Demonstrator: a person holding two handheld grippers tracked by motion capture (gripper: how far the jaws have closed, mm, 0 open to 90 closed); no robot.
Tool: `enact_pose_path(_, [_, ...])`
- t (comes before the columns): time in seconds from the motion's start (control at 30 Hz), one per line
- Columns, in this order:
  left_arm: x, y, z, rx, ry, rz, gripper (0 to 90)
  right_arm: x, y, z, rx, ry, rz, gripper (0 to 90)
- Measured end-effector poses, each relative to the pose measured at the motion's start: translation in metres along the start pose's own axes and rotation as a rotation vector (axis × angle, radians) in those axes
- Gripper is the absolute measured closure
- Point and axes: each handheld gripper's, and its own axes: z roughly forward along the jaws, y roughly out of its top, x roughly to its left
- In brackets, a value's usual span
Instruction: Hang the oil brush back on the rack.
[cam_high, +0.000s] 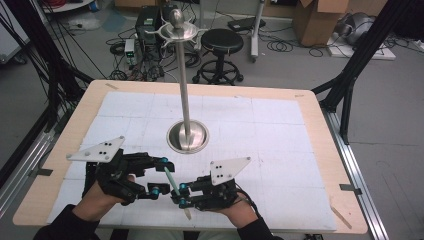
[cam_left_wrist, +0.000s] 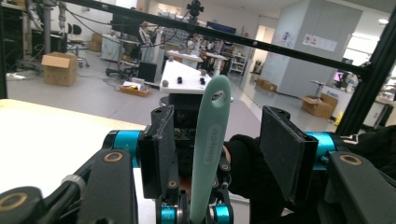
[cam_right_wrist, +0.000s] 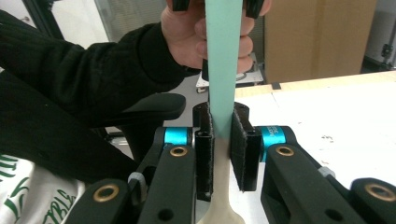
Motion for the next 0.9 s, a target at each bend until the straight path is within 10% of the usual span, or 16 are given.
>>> enact_pose_path(0.57, [0.0014,-0.0008,0.0061,-0.022,-0.102,0.011,75.5,0.0017,0.0007,0.0025,-0.032,0.106,0.000,80.6])
enact_pose_path(0.83, [0.0018,0.0003,0.0046,-0.023,-0.044,0.029,78.2,0.0008,0.0007,0.0020,-0.033,0.098,0.000,78.8])
enact_pose_path(0.9, [0.0025,0.0020,0.0026,-0.025,0.022,0.038,78.5,0.0005,0.0005,0.0011,-0.041,0.065,0.028,61.5])
